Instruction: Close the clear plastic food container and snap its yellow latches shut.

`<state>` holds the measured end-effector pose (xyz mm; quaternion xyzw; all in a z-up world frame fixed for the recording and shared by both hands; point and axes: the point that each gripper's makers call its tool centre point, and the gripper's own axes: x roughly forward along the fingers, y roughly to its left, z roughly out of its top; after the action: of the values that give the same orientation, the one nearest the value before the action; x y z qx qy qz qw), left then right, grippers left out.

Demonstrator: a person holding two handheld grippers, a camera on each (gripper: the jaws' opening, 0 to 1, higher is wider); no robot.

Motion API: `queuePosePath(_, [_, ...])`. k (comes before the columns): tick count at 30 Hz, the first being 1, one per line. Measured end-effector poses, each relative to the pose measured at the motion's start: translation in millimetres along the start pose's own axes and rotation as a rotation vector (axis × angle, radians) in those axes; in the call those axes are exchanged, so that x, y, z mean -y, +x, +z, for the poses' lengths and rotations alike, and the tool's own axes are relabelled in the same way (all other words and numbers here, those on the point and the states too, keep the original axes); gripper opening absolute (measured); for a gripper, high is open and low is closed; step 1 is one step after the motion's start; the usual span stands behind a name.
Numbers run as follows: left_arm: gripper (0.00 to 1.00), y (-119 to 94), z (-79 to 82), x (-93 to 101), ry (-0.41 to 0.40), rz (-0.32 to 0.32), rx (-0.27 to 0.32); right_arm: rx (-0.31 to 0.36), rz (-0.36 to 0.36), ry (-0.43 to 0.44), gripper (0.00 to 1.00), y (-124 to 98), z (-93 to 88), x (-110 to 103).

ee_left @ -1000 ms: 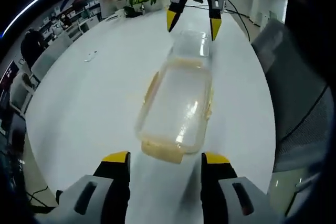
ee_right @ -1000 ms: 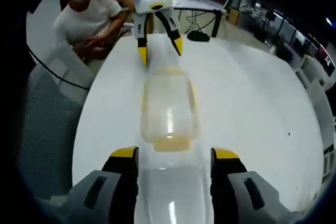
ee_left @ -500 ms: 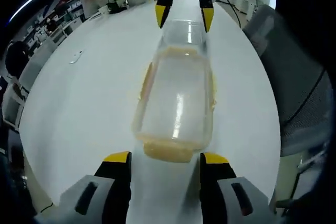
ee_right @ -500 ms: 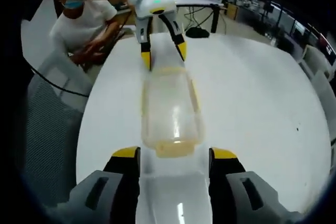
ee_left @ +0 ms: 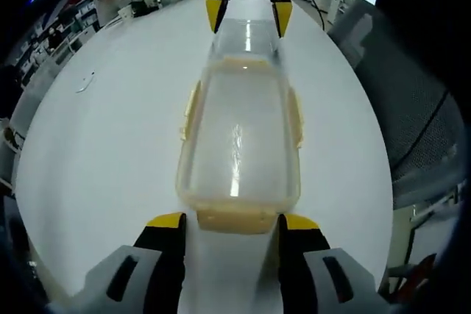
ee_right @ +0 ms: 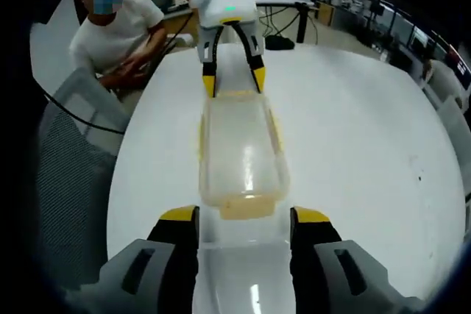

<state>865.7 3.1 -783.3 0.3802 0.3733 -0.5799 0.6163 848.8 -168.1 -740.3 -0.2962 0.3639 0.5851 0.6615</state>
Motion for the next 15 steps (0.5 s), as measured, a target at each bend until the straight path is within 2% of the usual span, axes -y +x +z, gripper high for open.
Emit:
queuePosePath(5, [0.42,0,0.3,1.0,0.018,-0.021,-0.001,-0.003,0.006,-0.001,0.46,2,-0.4,-1])
queuePosePath(8, [0.34,0,1.0,0.1,0.025,-0.028,0.006,0.002,0.008,-0.001,0.46,5,1.4,-2])
queuePosePath(15, [0.33,0,1.2,-1.7,0.015,-0.025,0.012,0.008,0.02,0.004,0.46,11,2.8,-4])
